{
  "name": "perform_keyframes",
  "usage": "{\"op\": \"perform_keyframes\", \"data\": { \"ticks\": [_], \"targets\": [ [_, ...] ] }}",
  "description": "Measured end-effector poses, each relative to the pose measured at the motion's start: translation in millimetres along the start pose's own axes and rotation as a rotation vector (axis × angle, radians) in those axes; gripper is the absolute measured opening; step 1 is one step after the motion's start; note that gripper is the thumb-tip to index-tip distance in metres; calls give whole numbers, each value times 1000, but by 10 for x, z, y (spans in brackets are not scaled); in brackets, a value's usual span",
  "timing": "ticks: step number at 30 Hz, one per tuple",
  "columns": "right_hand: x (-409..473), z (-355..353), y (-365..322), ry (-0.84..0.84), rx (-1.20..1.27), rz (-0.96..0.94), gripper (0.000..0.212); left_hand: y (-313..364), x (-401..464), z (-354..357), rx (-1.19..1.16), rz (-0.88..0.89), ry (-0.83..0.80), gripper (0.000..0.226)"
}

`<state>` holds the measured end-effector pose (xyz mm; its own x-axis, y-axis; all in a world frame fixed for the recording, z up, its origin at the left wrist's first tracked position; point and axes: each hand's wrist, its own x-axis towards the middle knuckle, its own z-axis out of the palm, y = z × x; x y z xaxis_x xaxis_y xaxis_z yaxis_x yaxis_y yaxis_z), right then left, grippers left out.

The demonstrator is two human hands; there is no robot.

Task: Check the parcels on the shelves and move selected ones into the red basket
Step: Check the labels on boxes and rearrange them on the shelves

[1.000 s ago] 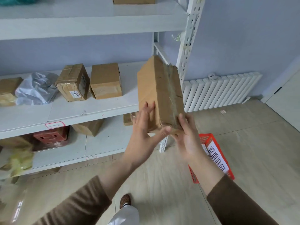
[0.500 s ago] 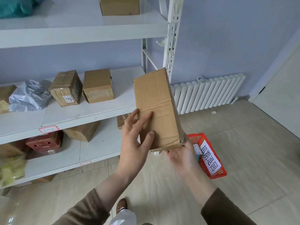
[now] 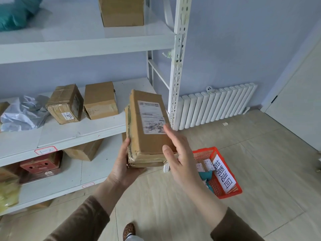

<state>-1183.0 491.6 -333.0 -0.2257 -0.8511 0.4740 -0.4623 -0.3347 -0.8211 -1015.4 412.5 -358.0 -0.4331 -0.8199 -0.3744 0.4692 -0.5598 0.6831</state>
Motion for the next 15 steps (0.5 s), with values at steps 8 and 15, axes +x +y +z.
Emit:
{"op": "perform_keyframes", "data": {
  "ticks": [8,15],
  "targets": [
    [193,-42,61,-369,742,756,97,-10,177,-41,-43,9,11,60],
    [222,3,391,-195,684,683,88,59,325,-49,292,55,9,46]
  ]
}}
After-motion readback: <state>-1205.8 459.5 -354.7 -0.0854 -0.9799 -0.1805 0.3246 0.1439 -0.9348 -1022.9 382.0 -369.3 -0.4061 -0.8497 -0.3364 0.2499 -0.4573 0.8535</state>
